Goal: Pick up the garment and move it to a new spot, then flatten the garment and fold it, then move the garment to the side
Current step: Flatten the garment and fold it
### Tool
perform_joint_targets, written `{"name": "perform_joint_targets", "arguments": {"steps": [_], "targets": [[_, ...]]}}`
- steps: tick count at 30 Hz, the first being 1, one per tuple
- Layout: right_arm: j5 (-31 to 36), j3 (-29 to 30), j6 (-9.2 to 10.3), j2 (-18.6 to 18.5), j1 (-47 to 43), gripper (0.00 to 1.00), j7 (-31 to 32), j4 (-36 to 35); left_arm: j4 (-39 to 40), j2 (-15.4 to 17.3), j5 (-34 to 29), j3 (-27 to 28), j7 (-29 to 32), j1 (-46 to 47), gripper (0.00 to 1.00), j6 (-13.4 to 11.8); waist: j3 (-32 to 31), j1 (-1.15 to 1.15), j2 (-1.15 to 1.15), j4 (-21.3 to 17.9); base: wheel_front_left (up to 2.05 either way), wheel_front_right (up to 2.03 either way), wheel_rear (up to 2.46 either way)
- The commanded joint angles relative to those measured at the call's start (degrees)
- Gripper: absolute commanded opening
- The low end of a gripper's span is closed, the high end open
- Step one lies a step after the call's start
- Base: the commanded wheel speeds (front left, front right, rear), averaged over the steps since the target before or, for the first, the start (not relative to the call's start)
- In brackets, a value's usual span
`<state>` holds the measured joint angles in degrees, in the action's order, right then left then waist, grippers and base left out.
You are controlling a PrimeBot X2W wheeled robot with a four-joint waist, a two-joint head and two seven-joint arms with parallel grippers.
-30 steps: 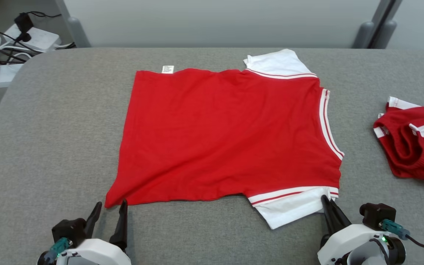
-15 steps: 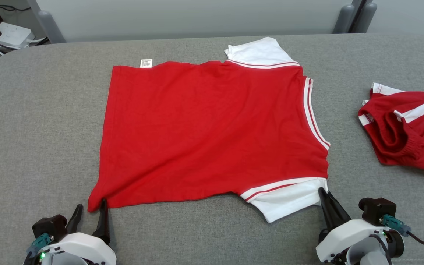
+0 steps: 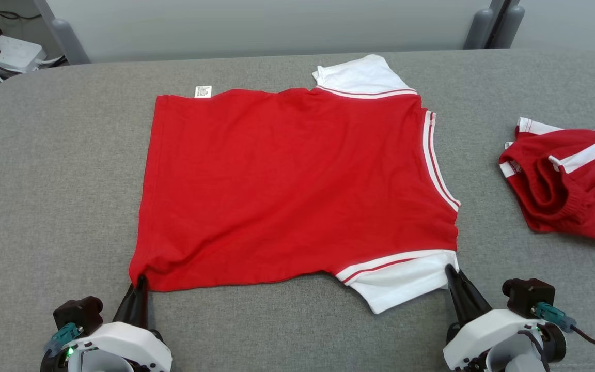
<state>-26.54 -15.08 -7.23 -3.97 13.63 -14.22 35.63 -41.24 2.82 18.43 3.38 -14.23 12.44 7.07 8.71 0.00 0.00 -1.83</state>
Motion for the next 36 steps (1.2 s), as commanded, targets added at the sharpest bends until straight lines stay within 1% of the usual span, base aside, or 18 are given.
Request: {"name": "perform_joint_targets", "arguments": {"steps": [1,9,16,23,28,36], "targets": [[-0.73,-1.13,-0.25,-0.71,-0.31,0.0,-0.78,-1.68,1.47,1.32,1.21,1.02,-0.77,1.23,0.0,0.41,-0.64,0.0,0.0,0.22,0.0,0.0,0.0],[-3.96,-3.92,-0.25,-2.97,-4.71,0.0,-0.78,-3.57,0.92,2.03,1.98,0.67,-0.77,-1.51,0.0,0.41,-3.65,0.0,0.0,-0.37,0.0,0.0,0.0],[-6.81,-4.72,-0.25,-5.25,-6.89,0.0,-0.78,-8.52,0.44,2.45,2.08,0.13,-0.77,-2.35,0.0,0.41,-4.72,0.0,0.0,-1.17,0.0,0.0,0.0],[-8.5,-5.59,-0.25,-8.03,-9.89,0.0,1.0,-14.81,-2.19,4.32,3.33,-1.4,-0.77,-2.42,0.0,0.41,-5.72,0.0,0.0,-1.09,0.0,0.0,0.0],[-9.63,-4.31,-0.25,-9.45,-11.95,0.0,2.2,-20.38,-2.4,5.13,4.41,-2.35,-0.77,-1.58,0.0,0.41,-5.93,0.0,0.0,-0.85,0.0,0.0,0.0],[-9.45,-2.04,-0.25,-10.61,-15.23,0.0,5.93,-26.44,-3.83,6.26,5.11,-2.54,-0.77,-1.0,0.0,0.42,-5.35,0.0,0.0,-0.69,0.0,0.0,0.0]]}}
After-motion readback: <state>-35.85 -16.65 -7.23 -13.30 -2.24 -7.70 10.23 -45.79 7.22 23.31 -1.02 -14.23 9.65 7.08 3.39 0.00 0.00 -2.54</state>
